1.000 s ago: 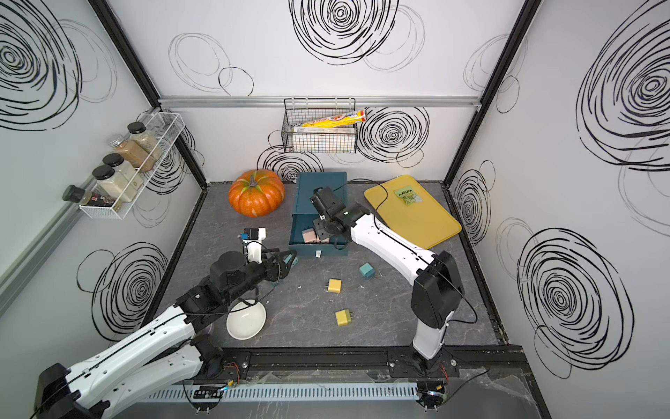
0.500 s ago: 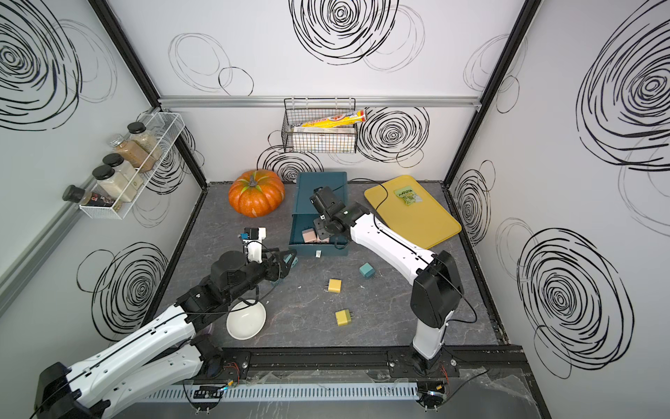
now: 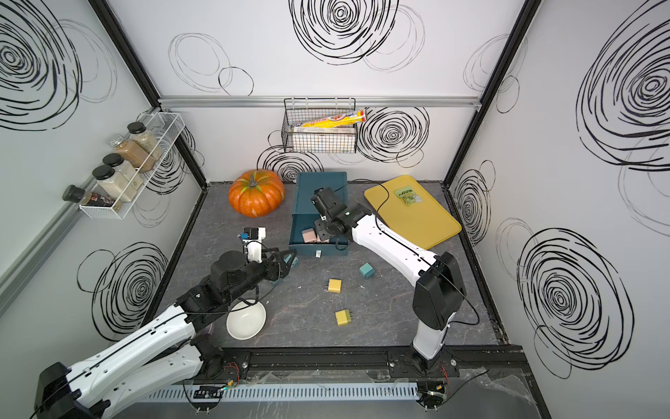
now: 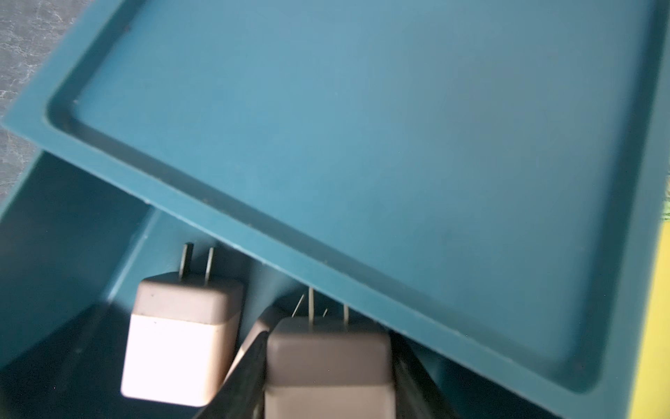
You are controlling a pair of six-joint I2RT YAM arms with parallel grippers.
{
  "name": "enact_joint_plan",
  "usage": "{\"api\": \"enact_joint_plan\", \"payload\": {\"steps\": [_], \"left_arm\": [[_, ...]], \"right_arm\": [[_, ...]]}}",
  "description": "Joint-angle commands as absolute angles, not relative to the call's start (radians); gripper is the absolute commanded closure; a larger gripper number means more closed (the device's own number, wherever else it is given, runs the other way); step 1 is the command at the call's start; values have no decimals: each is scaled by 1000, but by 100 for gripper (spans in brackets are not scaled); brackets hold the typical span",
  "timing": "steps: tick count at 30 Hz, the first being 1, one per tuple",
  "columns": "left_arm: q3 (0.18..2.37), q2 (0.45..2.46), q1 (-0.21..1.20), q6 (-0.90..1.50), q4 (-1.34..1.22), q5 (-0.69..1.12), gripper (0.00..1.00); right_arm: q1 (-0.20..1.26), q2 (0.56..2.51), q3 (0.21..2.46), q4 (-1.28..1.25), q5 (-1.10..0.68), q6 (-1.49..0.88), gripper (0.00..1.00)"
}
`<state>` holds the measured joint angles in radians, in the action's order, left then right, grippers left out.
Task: Place the plugs into the drawer by color
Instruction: Place the plug in the drawer.
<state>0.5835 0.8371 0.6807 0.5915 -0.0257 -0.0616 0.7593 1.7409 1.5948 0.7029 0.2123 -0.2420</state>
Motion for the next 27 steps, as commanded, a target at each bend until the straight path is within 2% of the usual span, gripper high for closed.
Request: {"api": "enact_joint_plan", "payload": {"steps": [1, 10, 12, 20, 27], "left_arm": [[617, 832, 686, 582, -68, -77, 14], [617, 842, 685, 586, -73, -88, 11], [617, 844, 686, 584, -73, -91, 11], [625, 845, 686, 580, -63, -113, 11], [694, 855, 648, 597, -38, -185, 11]], "right_arm": [[756, 1697, 1584, 689, 195, -238, 51], [756, 1642, 1536, 649, 186, -235, 48], [756, 1637, 1525, 641, 189, -233, 44], [756, 1618, 1525, 623, 174, -223, 45], [756, 1511, 1485, 544, 139, -203, 48]]}}
